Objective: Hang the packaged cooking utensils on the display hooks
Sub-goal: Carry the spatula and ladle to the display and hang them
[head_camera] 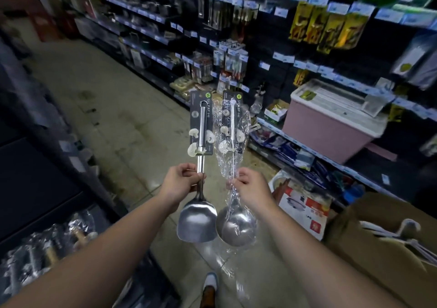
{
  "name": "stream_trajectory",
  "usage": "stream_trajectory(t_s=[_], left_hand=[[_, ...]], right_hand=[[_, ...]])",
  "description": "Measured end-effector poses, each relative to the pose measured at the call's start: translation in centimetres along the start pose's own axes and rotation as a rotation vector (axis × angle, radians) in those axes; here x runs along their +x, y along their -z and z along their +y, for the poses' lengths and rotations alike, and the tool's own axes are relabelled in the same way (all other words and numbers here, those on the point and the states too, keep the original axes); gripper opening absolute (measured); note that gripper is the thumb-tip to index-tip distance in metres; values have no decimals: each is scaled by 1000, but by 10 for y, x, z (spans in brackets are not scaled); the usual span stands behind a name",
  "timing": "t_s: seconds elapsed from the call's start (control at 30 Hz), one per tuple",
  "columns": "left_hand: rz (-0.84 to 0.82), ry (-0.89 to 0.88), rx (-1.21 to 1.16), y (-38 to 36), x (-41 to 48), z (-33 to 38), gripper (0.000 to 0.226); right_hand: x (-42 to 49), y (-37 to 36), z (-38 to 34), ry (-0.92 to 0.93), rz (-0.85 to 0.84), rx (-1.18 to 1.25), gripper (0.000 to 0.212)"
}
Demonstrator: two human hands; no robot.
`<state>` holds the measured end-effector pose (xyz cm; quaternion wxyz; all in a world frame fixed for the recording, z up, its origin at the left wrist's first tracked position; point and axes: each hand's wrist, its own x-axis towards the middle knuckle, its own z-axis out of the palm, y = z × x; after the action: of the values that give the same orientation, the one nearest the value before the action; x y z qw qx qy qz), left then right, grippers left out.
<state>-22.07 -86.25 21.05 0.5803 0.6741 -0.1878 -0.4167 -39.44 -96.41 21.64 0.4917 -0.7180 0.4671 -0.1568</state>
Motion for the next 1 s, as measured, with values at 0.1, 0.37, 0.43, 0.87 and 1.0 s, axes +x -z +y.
stream_trajectory(t_s=[0.1,0.37,0.43,0.87,1.0], left_hand=[[9,-30,-21,0,65,28,15],[44,-77,-63,15,230,119,11],[61,-93,-65,21,265,139,12],[361,-162,-106,93,513,268,16],[441,-179,-88,129,585,312,17]], right_hand=[[69,-1,-19,2,-7,-9,35],[247,-1,-103,49,-25,-11,26],[287,-2,-125,79,-33,-16,34],[604,-45,-277,291,-230,-30,49],[692,-70,-328,342,-286,-48,49]])
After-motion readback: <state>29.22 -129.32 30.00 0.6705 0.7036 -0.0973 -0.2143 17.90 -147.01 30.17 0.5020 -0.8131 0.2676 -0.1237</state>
